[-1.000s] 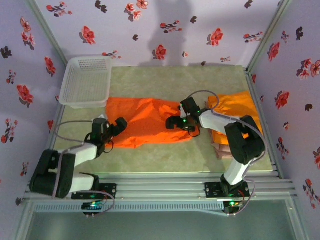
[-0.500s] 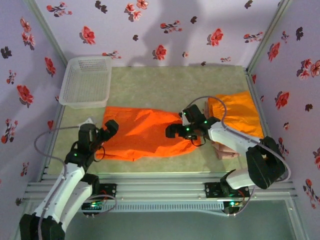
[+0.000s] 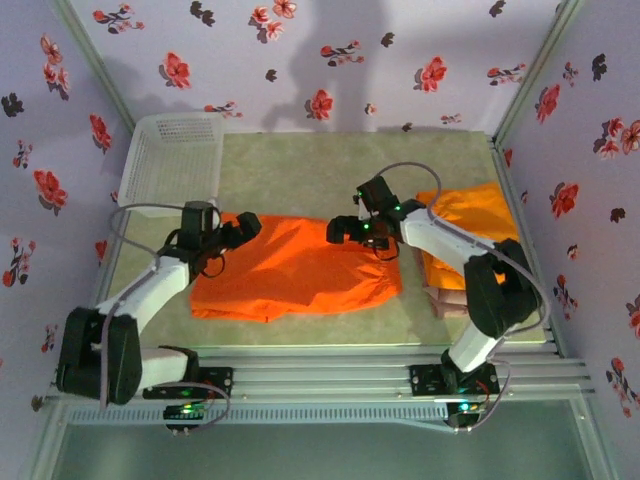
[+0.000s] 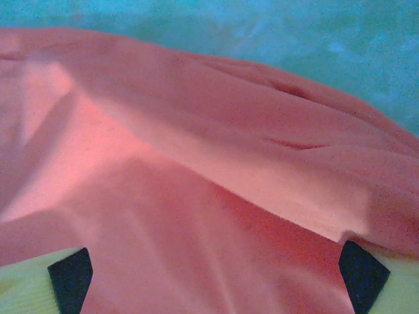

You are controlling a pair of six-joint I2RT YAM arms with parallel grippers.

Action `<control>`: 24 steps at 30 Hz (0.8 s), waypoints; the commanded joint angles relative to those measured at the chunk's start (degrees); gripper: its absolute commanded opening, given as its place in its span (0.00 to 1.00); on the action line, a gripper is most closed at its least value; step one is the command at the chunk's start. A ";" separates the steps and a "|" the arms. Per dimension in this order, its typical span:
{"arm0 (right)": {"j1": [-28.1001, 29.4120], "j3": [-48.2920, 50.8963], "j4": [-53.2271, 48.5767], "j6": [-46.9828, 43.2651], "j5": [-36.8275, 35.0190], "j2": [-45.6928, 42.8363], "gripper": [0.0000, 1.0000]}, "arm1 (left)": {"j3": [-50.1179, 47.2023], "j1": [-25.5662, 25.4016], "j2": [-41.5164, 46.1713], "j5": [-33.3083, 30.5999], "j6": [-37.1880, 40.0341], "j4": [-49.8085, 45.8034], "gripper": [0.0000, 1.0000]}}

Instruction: Fold and stack the shorts

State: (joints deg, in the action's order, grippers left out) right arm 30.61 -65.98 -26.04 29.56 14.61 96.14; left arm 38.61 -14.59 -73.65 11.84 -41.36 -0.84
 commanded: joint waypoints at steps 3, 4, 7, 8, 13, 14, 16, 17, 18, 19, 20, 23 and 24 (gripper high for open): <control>-2.16 -4.28 -1.97 -1.94 -0.03 4.87 0.99 | -1.46 -0.50 -6.57 1.04 1.47 11.24 0.99; -2.51 -4.71 -1.82 -2.05 -0.02 5.65 0.99 | -1.97 -0.48 -7.90 0.28 1.59 12.82 0.99; -3.64 -5.97 -1.82 -2.18 0.18 8.28 0.99 | -3.48 -0.48 -11.87 -1.43 1.57 16.67 1.00; -3.93 -6.49 -2.05 -2.27 -0.05 9.23 0.99 | -4.01 -0.36 -13.13 -1.91 1.45 17.83 0.99; -5.12 -8.09 -2.26 -2.13 0.52 12.86 0.99 | -6.59 0.08 -16.25 -4.94 0.50 21.90 0.99; -5.27 -8.26 -2.30 -2.22 0.23 13.26 0.99 | -7.00 0.33 -16.38 -5.55 0.42 22.17 1.00; -5.55 -8.72 -2.99 -2.49 -0.96 14.48 0.99 | -7.92 0.80 -16.35 -7.00 -0.06 22.40 1.00; -5.73 -8.98 -3.20 -2.49 -1.25 15.01 0.99 | -8.28 1.08 -16.25 -7.22 -0.19 22.69 1.00; -5.95 -9.29 -3.39 -2.45 -1.37 15.76 0.99 | -8.51 1.44 -16.11 -7.26 -0.31 23.06 1.00; -6.08 -9.51 -3.55 -2.31 -1.35 16.49 0.99 | -8.63 1.75 -15.80 -7.20 -0.42 23.14 0.99; -6.17 -9.69 -3.59 -2.19 -1.26 17.07 0.99 | -8.56 1.92 -15.32 -7.14 -0.49 23.16 0.99; -6.18 -9.87 -2.97 -1.64 -0.48 18.34 0.99 | -8.38 1.93 -12.20 -5.69 -0.47 22.62 0.99; -6.17 -9.81 -2.64 -1.40 -0.05 18.51 0.99 | -8.34 2.00 -10.62 -5.03 -0.62 22.11 0.99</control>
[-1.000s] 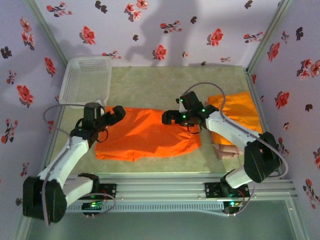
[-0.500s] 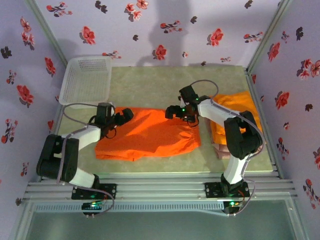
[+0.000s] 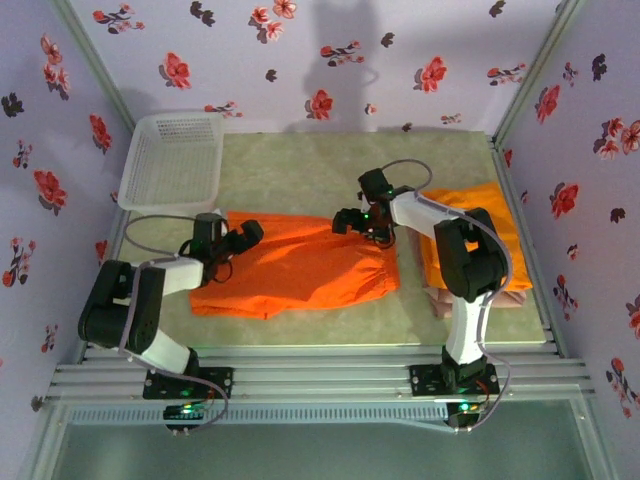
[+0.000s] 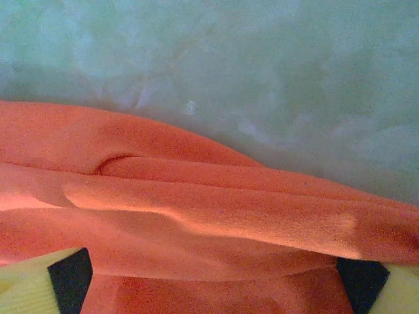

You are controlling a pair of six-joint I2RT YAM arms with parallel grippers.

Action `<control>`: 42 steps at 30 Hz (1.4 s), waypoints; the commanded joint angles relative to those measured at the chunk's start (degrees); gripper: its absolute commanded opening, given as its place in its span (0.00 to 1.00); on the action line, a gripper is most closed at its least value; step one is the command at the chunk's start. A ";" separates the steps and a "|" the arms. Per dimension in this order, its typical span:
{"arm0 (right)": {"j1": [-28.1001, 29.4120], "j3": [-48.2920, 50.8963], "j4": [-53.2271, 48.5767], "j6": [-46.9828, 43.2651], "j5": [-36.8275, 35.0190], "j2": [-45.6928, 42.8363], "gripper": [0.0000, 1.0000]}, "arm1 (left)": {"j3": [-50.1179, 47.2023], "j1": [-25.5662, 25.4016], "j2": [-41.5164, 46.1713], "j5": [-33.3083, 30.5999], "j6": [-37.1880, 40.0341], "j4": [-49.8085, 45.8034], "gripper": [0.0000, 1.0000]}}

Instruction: Fold and stack the shorts

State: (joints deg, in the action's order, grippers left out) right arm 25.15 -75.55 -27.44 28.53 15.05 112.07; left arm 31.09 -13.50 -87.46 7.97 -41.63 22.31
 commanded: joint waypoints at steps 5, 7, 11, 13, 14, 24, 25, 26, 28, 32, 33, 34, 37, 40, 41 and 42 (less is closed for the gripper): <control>-0.66 0.41 0.25 0.18 0.82 0.79 0.99 | -0.87 0.23 13.61 1.35 -1.26 -7.74 0.99; -0.62 1.37 1.59 0.34 1.44 -1.59 0.99 | -0.86 -0.50 18.65 1.43 -1.72 -13.00 0.99; -0.24 3.87 4.15 1.39 2.75 -8.18 0.99 | -0.05 -2.78 25.65 2.49 -3.09 -23.66 0.99; 0.44 5.21 4.88 1.69 2.80 -11.68 0.99 | 0.45 -5.10 27.13 2.57 -3.24 -27.27 0.99; 0.96 5.90 5.23 1.86 2.86 -13.50 0.99 | 0.25 -6.46 27.48 2.66 -3.63 -28.01 0.99; 12.91 15.54 7.48 7.29 0.85 -23.58 0.99 | -1.69 -9.95 19.38 3.68 -6.52 -17.15 1.00; 14.01 16.84 7.91 8.21 0.50 -24.16 0.99 | -1.56 -9.82 17.79 3.91 -6.48 -15.52 0.99; 14.91 18.24 8.35 9.09 0.07 -24.77 0.99 | -1.40 -9.84 16.10 3.99 -6.44 -14.10 0.99; 16.09 20.80 9.15 10.53 -0.50 -25.63 0.99 | -0.89 -9.64 12.93 3.98 -6.37 -12.11 1.00; 16.86 26.05 11.32 13.56 -0.76 -26.93 0.99 | -0.69 -8.73 7.32 3.81 -6.90 -7.15 1.00; 16.79 27.36 12.09 14.29 -0.50 -27.10 0.99 | -0.66 -8.44 6.01 3.81 -6.89 -6.12 0.99; 16.86 28.55 12.71 14.73 -0.53 -27.26 0.99 | -0.64 -8.10 4.87 3.71 -6.65 -5.18 1.00; 16.86 30.57 13.07 15.19 -1.19 -27.30 0.99 | -0.02 -6.76 2.24 3.54 -6.12 -3.88 1.00; 16.87 31.30 12.61 14.84 -1.78 -26.70 0.99 | 0.61 -5.57 0.88 2.73 -4.62 -3.80 0.99; 16.86 31.49 12.55 14.72 -1.91 -26.58 0.99 | 0.88 -5.15 0.70 2.44 -4.17 -4.06 0.99; 16.86 31.73 12.50 14.62 -2.11 -26.42 0.99 | 1.03 -4.66 0.47 2.11 -3.70 -4.26 0.99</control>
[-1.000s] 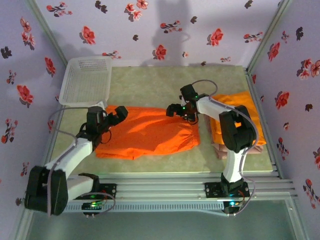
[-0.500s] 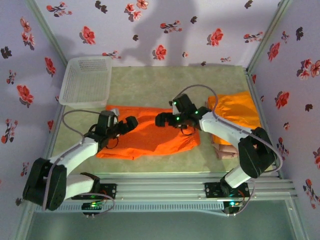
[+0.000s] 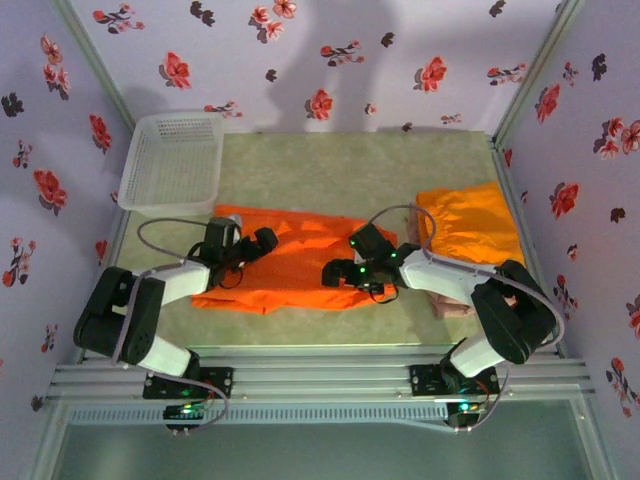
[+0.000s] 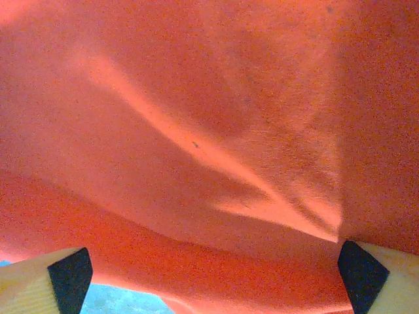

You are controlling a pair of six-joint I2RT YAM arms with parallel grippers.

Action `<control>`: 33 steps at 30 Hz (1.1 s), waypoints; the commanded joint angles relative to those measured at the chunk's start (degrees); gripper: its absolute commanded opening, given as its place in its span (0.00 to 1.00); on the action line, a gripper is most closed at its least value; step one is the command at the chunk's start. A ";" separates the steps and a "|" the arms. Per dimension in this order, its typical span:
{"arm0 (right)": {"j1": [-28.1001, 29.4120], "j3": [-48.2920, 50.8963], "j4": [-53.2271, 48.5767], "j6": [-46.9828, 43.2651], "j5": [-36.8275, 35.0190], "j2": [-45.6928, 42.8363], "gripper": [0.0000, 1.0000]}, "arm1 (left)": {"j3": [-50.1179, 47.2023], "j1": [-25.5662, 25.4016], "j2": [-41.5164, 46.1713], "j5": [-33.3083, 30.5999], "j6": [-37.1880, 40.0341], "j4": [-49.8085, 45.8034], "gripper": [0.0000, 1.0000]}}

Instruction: Fold and stack the shorts

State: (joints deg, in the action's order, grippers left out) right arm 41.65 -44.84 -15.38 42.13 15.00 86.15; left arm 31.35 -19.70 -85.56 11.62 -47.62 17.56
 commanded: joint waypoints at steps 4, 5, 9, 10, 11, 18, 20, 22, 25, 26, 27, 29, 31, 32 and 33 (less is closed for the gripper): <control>0.36 1.86 0.26 0.36 -2.70 0.65 0.99 | 1.42 4.00 -1.62 -2.10 4.09 0.15 0.99; 0.36 1.88 0.27 0.39 -2.70 0.99 0.99 | 1.75 4.43 -1.78 -2.29 4.45 0.04 0.99; 0.36 2.20 0.43 0.25 -2.85 2.19 0.99 | 2.77 5.90 -2.59 -2.33 5.92 -0.72 0.99; 0.36 2.19 0.58 0.32 -2.76 2.35 0.99 | 2.94 6.03 -2.80 -2.36 6.11 -0.86 0.99; 0.36 2.12 0.69 0.32 -2.66 2.31 0.99 | 3.00 6.22 -2.69 -2.31 6.22 -0.86 1.00; 0.36 -0.10 0.66 -0.50 -2.16 0.07 0.99 | 2.41 5.82 4.76 1.18 4.63 -4.00 0.99; 0.36 -1.00 0.45 -0.85 -2.28 -1.29 0.99 | 2.78 5.08 9.14 1.84 4.23 -7.64 0.99; 0.36 -1.96 0.17 -1.41 -2.53 -2.90 0.99 | 3.45 3.58 13.85 2.56 3.45 -12.39 0.99; 0.19 -3.24 -1.10 -2.16 -3.04 -4.74 0.99 | 4.39 -0.26 19.69 3.07 2.67 -18.32 0.99; 0.11 -3.53 -1.52 -2.44 -3.29 -5.31 0.99 | 4.33 -1.65 21.08 3.04 1.95 -19.37 0.99; -0.11 -3.85 -2.23 -2.88 -3.68 -5.97 0.99 | 4.04 -3.34 22.75 3.06 0.65 -20.17 0.99; -0.96 -4.26 -3.99 -3.91 -4.92 -7.37 0.99 | 3.10 -6.88 25.18 2.93 -2.37 -20.72 0.99; -2.41 -4.38 -5.59 -4.75 -5.51 -8.47 0.99 | 1.63 -10.19 26.80 2.34 -6.36 -20.04 0.99; -3.34 -4.31 -6.22 -5.07 -5.38 -9.04 0.99 | 0.50 -12.10 27.40 1.78 -8.76 -18.81 0.99; -3.97 -4.25 -6.63 -5.36 -5.34 -9.48 0.99 | -0.51 -13.78 27.71 1.32 -10.60 -17.10 0.99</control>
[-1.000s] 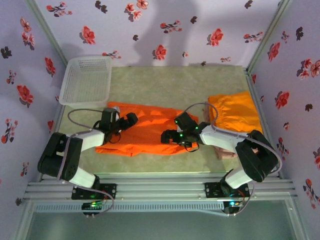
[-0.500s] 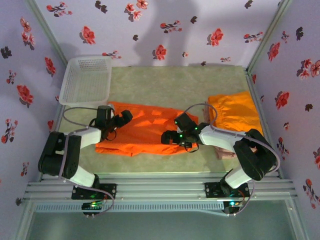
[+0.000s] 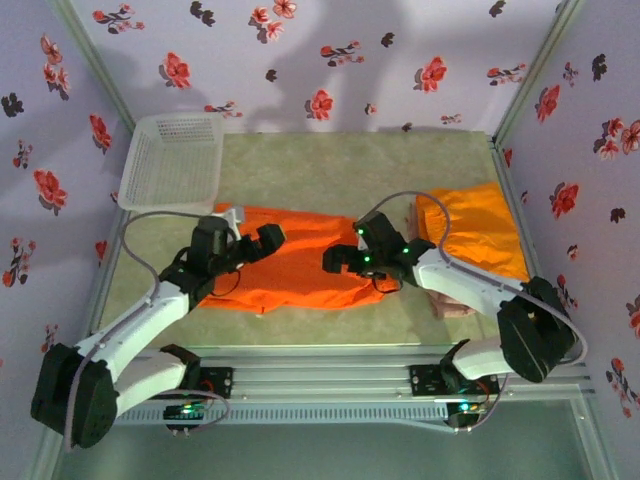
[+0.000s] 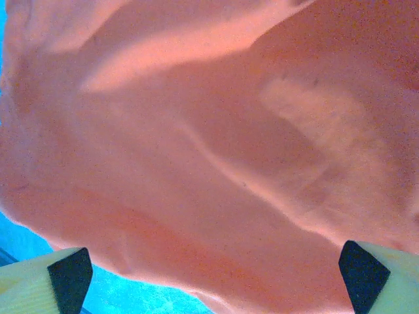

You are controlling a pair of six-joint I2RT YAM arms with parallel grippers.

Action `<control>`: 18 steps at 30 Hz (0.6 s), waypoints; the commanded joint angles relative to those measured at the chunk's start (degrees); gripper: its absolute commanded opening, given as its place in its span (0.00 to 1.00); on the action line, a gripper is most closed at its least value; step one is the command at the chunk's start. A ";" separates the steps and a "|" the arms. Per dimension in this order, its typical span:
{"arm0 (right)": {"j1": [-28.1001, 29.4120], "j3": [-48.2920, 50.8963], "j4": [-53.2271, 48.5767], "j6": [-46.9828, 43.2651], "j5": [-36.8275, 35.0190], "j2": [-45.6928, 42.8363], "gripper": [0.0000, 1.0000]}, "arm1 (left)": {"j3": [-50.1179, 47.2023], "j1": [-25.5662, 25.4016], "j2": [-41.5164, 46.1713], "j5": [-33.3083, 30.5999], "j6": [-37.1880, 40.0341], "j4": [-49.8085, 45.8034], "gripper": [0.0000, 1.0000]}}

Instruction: Fold and stack the shorts

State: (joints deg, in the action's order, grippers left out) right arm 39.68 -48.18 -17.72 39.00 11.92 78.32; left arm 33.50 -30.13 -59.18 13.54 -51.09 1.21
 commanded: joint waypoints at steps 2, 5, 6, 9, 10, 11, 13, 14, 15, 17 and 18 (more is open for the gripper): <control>-3.86 -0.60 -5.28 -3.25 -2.25 -2.58 0.99 | -4.85 -6.84 0.99 -1.61 -10.60 3.22 0.99; -6.81 -0.11 -6.34 -3.98 -1.73 -3.05 0.99 | -5.99 -10.19 -1.56 -1.94 -12.42 5.52 0.99; -7.86 0.08 -6.61 -4.26 -1.42 -3.07 0.99 | -6.20 -10.97 -2.39 -1.94 -12.61 5.91 0.99; -10.06 0.75 -7.03 -4.85 -0.97 -3.12 0.99 | -7.67 -13.28 -5.27 -2.09 -13.61 8.96 1.00; -10.61 0.94 -7.06 -4.90 -1.02 -3.10 0.99 | -8.21 -13.86 -6.30 -2.40 -13.72 9.24 0.99; -11.13 1.14 -7.19 -5.07 -0.94 -2.96 0.99 | -8.84 -14.21 -7.36 -2.83 -13.69 9.30 1.00; -11.96 1.46 -7.43 -5.16 -1.01 -2.70 0.99 | -10.57 -14.52 -8.98 -3.60 -13.55 10.06 0.99; -12.31 1.59 -7.80 -5.34 -1.38 -2.48 0.99 | -11.70 -14.59 -9.53 -4.29 -13.61 10.36 1.00; -12.51 1.45 -8.30 -5.51 -1.82 -2.26 0.99 | -12.67 -14.63 -10.02 -4.83 -13.68 10.60 0.99; -12.96 1.51 -9.36 -6.11 -3.14 -1.97 0.99 | -14.71 -14.61 -10.45 -5.81 -14.12 11.66 0.99; -13.25 1.51 -9.76 -6.35 -3.68 -1.86 0.99 | -15.45 -14.62 -10.39 -6.10 -14.29 12.12 0.99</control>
State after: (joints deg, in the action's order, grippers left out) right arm 27.18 -47.40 -24.75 34.44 10.61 76.40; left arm 20.40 -44.36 -69.14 10.41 -64.07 11.75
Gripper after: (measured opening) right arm 0.990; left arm 0.993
